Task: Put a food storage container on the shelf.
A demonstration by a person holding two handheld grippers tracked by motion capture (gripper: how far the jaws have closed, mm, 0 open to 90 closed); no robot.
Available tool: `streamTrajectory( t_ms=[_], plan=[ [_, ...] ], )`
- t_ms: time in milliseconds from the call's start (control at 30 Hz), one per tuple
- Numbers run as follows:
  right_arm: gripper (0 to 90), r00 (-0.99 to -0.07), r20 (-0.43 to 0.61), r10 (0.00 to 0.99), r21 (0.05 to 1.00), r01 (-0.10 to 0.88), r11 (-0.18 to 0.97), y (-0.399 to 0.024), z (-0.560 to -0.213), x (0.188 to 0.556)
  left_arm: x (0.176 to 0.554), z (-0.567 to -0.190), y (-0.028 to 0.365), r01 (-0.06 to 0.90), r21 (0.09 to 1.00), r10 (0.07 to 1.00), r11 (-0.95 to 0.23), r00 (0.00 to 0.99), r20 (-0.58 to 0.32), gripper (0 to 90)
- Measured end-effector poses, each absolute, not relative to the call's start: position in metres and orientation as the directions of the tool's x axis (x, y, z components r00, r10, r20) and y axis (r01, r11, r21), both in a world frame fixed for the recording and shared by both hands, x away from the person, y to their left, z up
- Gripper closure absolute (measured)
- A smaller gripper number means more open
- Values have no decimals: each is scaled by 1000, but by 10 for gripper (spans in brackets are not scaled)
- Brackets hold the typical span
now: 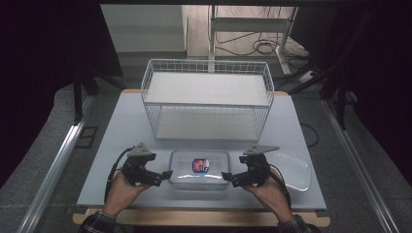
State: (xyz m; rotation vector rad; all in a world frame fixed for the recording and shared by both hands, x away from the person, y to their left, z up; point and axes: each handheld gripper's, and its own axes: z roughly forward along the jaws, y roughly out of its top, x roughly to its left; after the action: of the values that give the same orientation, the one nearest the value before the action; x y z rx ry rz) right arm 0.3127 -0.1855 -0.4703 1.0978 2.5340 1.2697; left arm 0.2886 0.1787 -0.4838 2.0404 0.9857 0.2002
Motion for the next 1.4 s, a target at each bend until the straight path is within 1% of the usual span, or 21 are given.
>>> streamTrajectory(
  t_ms=[133, 300, 367, 400, 533, 600, 667, 767, 833, 867, 900, 1000, 1067, 1100, 1133, 1233, 1400],
  plan=[
    [59, -731, 244, 637, 705, 585, 402, -175, -468, 322, 302, -482, 168, 580, 734, 689, -352, 692, -216, 42],
    [81, -721, 265, 640, 682, 609, 405, -169, -475, 331, 312, -495, 158, 614, 702, 665, -362, 697, -267, 38],
    [86, -714, 284, 640, 667, 626, 403, -170, -481, 335, 315, -501, 158, 630, 693, 650, -351, 696, -304, 24],
    [83, -706, 299, 643, 655, 641, 400, -171, -484, 337, 316, -503, 159, 641, 687, 638, -342, 695, -331, 19],
    [98, -676, 415, 609, 621, 699, 353, -175, -494, 343, 319, -511, 159, 679, 660, 579, -322, 693, -429, 20],
    [97, -658, 466, 591, 602, 726, 333, -176, -498, 345, 320, -515, 157, 696, 644, 571, -318, 682, -456, 0],
    [99, -633, 504, 588, 580, 752, 314, -177, -501, 347, 320, -517, 160, 720, 623, 561, -305, 665, -493, 4],
    [154, -570, 572, 590, 514, 810, 283, -181, -503, 348, 317, -517, 165, 749, 597, 553, -287, 638, -536, 58],
    [218, -545, 598, 588, 491, 829, 268, -185, -502, 346, 314, -516, 173, 760, 590, 539, -273, 629, -560, 143],
    [273, -541, 600, 589, 491, 831, 264, -188, -500, 345, 313, -517, 177, 768, 584, 530, -262, 620, -579, 185],
    [302, -543, 602, 585, 496, 829, 259, -190, -497, 343, 310, -517, 181, 766, 591, 519, -253, 623, -586, 230],
    [387, -537, 611, 582, 502, 831, 240, -195, -493, 338, 303, -514, 186, 758, 602, 506, -252, 633, -585, 318],
    [458, -529, 627, 571, 505, 835, 219, -200, -490, 335, 298, -513, 192, 771, 606, 504, -194, 608, -613, 418],
    [473, -535, 629, 564, 513, 831, 215, -202, -489, 334, 296, -513, 193, 773, 609, 503, -180, 604, -618, 452],
    [479, -536, 629, 563, 516, 829, 214, -203, -488, 331, 295, -513, 194, 772, 612, 503, -169, 602, -621, 466],
    [485, -550, 606, 575, 536, 816, 216, -203, -485, 326, 292, -512, 193, 775, 618, 511, -128, 586, -629, 496],
    [497, -587, 537, 606, 594, 773, 222, -199, -477, 317, 290, -507, 192, 753, 649, 542, -107, 591, -597, 530]
  ],
)
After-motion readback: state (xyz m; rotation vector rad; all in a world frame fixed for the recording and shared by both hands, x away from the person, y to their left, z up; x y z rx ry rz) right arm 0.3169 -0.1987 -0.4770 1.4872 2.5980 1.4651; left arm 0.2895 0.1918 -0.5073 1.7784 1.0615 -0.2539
